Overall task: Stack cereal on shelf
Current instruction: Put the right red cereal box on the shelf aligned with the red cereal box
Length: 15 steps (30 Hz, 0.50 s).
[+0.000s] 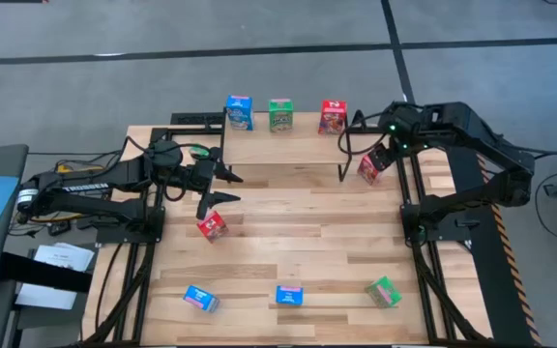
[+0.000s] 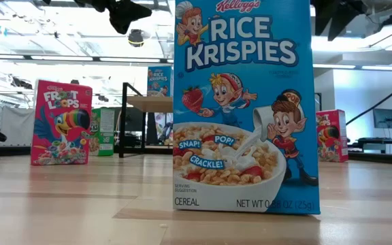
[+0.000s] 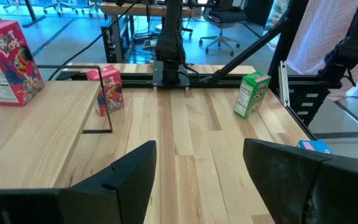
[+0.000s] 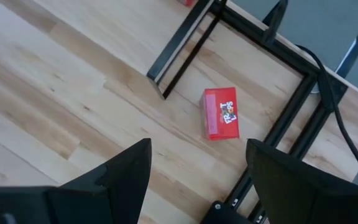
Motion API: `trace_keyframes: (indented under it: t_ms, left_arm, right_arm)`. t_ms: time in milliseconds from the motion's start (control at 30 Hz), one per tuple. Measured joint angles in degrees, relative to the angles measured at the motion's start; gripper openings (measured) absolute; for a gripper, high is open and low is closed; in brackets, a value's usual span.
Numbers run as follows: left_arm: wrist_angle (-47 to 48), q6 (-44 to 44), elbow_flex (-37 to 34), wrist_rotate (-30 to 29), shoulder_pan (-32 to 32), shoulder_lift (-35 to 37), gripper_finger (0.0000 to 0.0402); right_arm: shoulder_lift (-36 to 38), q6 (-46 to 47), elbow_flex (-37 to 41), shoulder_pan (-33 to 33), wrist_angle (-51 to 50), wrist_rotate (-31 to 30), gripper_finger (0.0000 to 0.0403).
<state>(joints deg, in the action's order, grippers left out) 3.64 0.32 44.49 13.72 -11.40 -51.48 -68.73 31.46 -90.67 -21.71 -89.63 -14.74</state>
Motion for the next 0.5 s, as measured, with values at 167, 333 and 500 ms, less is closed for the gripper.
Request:
trace_keyframes:
  t_ms: [167, 333, 500]
  left_arm:
    - [-0.02, -0.09, 0.0, 0.0, 0.01, 0.0, 0.0231]
    - [-0.04, -0.13, 0.0, 0.0, 0.04, 0.0, 0.0231]
    - [-0.07, -0.13, -0.02, -0.02, 0.07, 0.0, 0.0231]
  right_arm:
    - [-1.3, 0.02, 0.2, 0.61, -0.12, -0.53, 0.0286]
    - [-1.92, -0.07, 5.47, -0.84, -0.13, -1.97, 0.0286]
    - [-1.1, -0.66, 12.4, -3.46, 0.73, -2.21, 0.0286]
